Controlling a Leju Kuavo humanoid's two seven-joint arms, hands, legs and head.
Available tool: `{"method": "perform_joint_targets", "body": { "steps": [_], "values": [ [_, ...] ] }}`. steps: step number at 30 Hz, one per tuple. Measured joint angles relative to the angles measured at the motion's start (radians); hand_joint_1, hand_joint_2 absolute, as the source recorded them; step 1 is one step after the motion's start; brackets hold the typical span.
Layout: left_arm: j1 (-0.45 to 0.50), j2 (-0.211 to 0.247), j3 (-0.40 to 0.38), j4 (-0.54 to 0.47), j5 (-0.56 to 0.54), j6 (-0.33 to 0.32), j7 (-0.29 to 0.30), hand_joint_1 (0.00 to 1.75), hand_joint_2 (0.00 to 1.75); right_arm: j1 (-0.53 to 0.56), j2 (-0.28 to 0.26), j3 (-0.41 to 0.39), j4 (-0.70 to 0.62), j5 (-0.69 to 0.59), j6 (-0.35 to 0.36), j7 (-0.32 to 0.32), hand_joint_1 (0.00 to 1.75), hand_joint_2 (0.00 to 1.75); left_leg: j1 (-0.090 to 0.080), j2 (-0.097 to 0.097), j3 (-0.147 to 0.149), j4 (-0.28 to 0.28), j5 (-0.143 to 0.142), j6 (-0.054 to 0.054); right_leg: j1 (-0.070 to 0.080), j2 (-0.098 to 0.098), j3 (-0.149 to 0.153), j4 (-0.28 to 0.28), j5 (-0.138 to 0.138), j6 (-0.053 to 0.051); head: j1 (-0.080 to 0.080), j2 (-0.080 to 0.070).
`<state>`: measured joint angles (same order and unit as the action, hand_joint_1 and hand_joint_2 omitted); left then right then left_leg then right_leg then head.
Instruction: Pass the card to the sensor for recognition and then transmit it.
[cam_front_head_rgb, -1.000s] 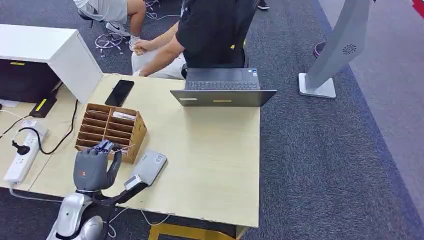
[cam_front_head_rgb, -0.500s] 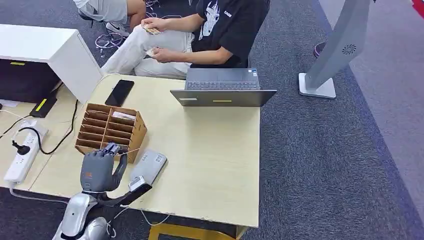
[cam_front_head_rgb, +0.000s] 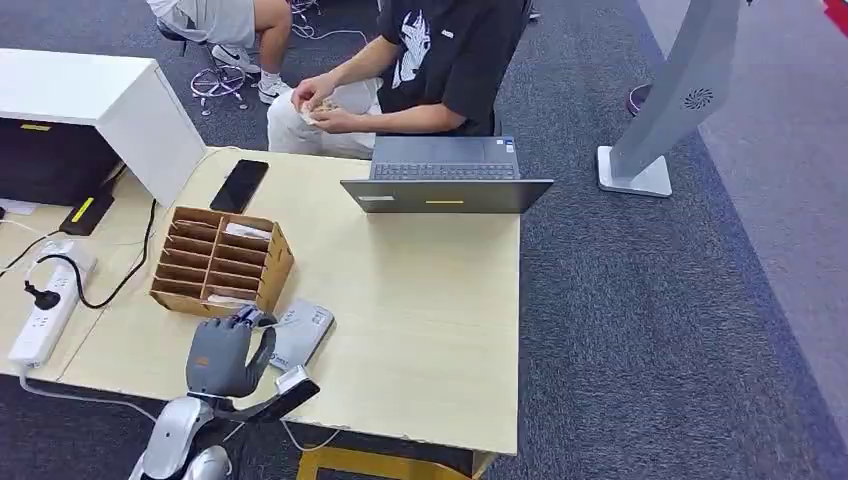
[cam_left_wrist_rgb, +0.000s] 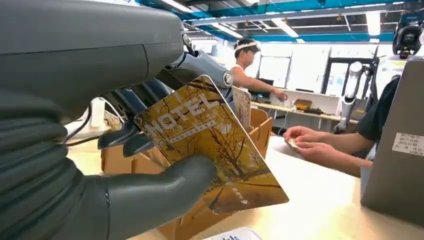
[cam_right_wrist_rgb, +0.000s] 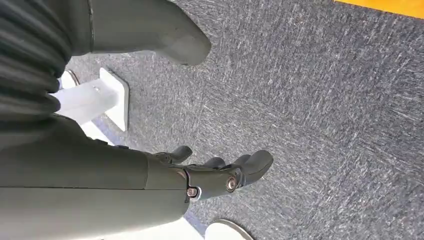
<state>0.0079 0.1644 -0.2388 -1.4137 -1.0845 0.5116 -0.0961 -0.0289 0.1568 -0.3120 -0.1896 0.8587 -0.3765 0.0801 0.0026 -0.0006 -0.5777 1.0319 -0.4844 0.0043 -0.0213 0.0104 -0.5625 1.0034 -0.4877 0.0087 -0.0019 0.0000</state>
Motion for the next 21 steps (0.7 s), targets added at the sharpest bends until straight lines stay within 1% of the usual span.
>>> {"method": "perform_joint_targets", "body": {
  "steps": [21],
  "values": [
    [0.003, 0.000, 0.000, 0.003, 0.000, -0.002, 0.000, 1.75, 1.75, 0.000, 0.000, -0.006, 0.000, 0.012, 0.000, 0.000, 0.00, 1.75, 0.000, 0.000, 0.000, 0.000, 0.000, 0.000, 0.000, 0.000, 0.000, 0.000, 0.000, 0.000, 0.000, 0.000]
  ]
}}
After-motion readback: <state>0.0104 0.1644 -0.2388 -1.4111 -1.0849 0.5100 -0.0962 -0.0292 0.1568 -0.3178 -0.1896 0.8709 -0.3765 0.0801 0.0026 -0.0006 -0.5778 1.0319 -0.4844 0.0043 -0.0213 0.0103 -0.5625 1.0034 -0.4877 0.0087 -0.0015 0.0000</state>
